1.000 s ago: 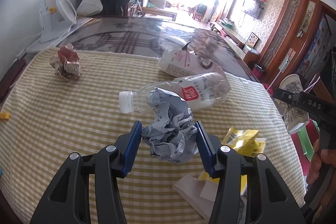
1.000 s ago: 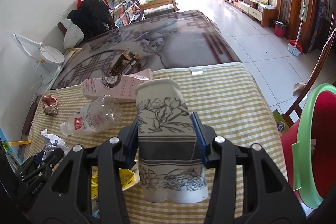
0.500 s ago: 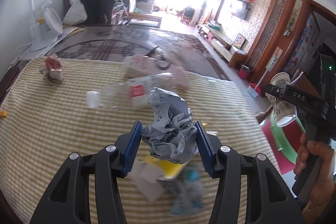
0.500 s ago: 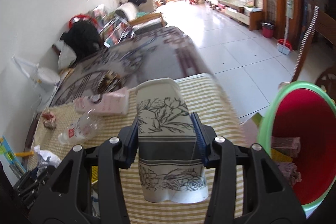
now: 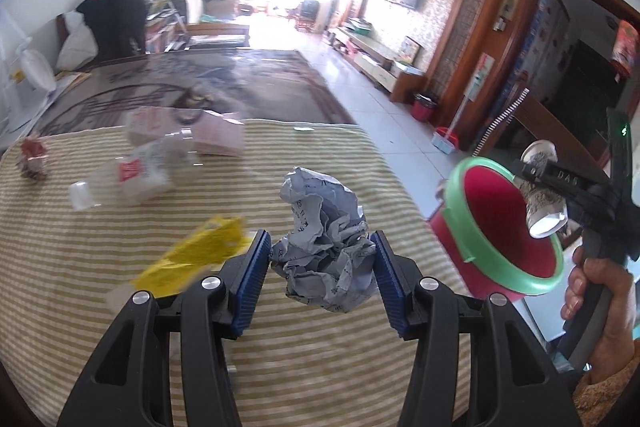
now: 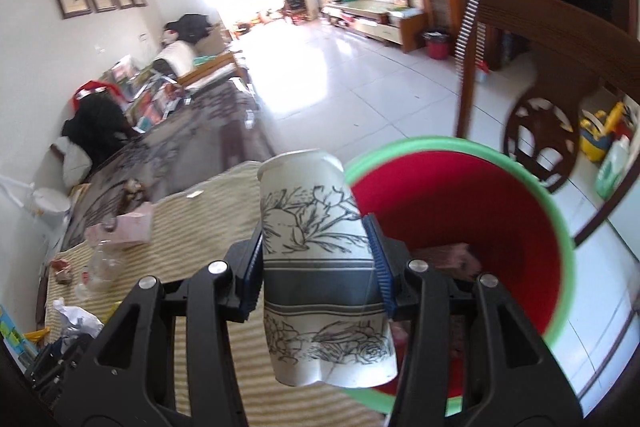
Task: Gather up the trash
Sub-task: 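Carry the paper cup into the bin and open the right gripper while the left gripper holds the grey paper, then lower the grey paper into the bin and open the left gripper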
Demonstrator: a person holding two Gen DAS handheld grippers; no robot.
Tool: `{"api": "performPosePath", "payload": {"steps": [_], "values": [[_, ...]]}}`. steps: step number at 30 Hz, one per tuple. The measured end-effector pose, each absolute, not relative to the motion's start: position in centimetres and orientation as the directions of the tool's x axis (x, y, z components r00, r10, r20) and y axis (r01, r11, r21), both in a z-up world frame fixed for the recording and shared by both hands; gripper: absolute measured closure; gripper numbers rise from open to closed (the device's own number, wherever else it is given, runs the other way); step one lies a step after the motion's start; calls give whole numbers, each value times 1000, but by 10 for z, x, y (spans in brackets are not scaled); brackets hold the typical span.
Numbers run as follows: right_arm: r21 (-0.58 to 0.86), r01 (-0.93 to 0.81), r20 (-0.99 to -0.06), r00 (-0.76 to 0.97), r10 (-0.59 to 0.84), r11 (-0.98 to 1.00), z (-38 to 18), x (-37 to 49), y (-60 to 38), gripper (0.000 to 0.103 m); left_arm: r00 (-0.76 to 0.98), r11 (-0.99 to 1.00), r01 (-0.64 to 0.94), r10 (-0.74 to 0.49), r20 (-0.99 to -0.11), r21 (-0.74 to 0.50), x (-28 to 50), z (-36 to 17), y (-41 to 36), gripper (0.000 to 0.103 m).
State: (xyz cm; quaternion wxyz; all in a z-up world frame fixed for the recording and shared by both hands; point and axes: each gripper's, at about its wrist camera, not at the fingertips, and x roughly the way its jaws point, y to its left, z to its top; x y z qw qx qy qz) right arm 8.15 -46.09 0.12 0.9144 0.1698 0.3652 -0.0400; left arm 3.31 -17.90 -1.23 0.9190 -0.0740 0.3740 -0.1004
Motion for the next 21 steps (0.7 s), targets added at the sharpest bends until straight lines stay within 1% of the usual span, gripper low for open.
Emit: {"api": "performPosePath", "payload": {"steps": [1,3,4,5,7,8,9,13,17,19,20,21], "values": [[279,215,-692,721,41,936,-2,81,-467,57,697,967,141,-248,-673,-211,34,-12,-186,54],[283,260,-706,708,17,923,-8,80,-475,41,687,963,175,-267,-676,-203,38,-11,-204,54],[292,294,-703,711,-4,910,-8,76,-484,21,680,960,195,-279,-678,-200,39,-11,-214,54],[301,323,-691,723,-28,897,-6,72,-492,12,674,957,212,-291,-679,-199,41,-11,-224,54],[323,383,-652,753,-90,865,2,60,-509,10,657,949,240,-314,-685,-205,46,-13,-242,54],[341,416,-628,768,-125,843,7,53,-517,6,644,942,258,-332,-689,-214,50,-13,-252,54],[363,445,-605,781,-156,819,10,46,-524,5,632,937,272,-346,-693,-221,54,-14,-260,54],[455,532,-534,805,-258,715,15,20,-548,5,603,908,349,-407,-686,-232,68,-10,-304,54],[498,572,-495,805,-328,652,18,6,-561,5,586,873,421,-469,-661,-246,81,1,-348,54],[510,579,-476,806,-352,636,20,3,-564,5,575,857,448,-495,-652,-255,86,6,-367,49],[511,582,-468,806,-363,633,21,2,-564,5,562,848,461,-507,-653,-261,89,5,-376,43],[508,583,-458,806,-375,634,22,2,-562,5,553,844,468,-511,-658,-262,91,4,-380,34]]}}
